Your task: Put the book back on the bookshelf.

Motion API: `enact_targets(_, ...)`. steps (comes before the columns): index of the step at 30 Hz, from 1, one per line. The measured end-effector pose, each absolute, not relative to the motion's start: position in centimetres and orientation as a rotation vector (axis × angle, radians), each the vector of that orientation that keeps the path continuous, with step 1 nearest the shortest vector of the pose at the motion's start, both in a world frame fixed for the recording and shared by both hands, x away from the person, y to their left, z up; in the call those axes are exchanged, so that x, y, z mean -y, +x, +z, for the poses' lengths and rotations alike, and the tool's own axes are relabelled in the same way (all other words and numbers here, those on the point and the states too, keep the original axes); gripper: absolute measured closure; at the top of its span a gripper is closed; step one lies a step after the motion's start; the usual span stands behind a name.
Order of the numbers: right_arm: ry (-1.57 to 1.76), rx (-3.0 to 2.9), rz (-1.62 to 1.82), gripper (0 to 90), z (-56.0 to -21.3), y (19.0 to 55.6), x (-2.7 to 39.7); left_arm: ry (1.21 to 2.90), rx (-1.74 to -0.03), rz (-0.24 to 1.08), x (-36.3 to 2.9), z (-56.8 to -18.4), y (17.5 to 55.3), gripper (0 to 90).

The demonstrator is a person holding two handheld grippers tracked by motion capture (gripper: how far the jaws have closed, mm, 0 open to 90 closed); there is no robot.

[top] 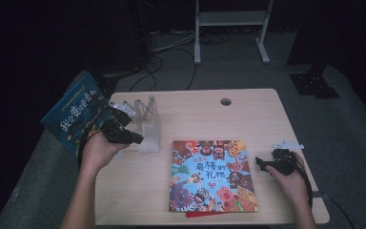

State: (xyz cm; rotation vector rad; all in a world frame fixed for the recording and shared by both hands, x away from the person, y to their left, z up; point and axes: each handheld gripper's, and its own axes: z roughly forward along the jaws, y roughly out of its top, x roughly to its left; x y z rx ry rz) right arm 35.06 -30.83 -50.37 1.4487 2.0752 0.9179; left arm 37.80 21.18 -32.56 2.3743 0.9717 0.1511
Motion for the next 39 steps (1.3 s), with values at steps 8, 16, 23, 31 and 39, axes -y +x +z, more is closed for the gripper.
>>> enact_targets(8,1.449,-2.076,0.917,12.4,-50.4,35.1,30.8,2.400,-0.950,0.143,-19.9,-35.3,37.6,73.3)
enact_targets(16,1.442,-2.070,0.926,17.3,-50.3,34.8,30.7,2.429,-0.872,0.166,-18.2,-38.2,37.0,52.5)
enact_targets(23,1.420,-2.078,0.945,29.2,-50.2,34.4,30.4,2.429,-0.815,0.155,-17.9,-40.9,36.6,35.9)
enact_targets(31,1.416,-2.103,1.016,29.5,-49.0,33.7,29.6,2.459,-0.741,0.149,-17.6,-42.8,35.9,20.4)
enact_targets(39,1.367,-2.145,1.096,26.8,-47.6,33.1,27.7,2.492,-0.681,0.115,-16.7,-43.9,35.2,15.7)
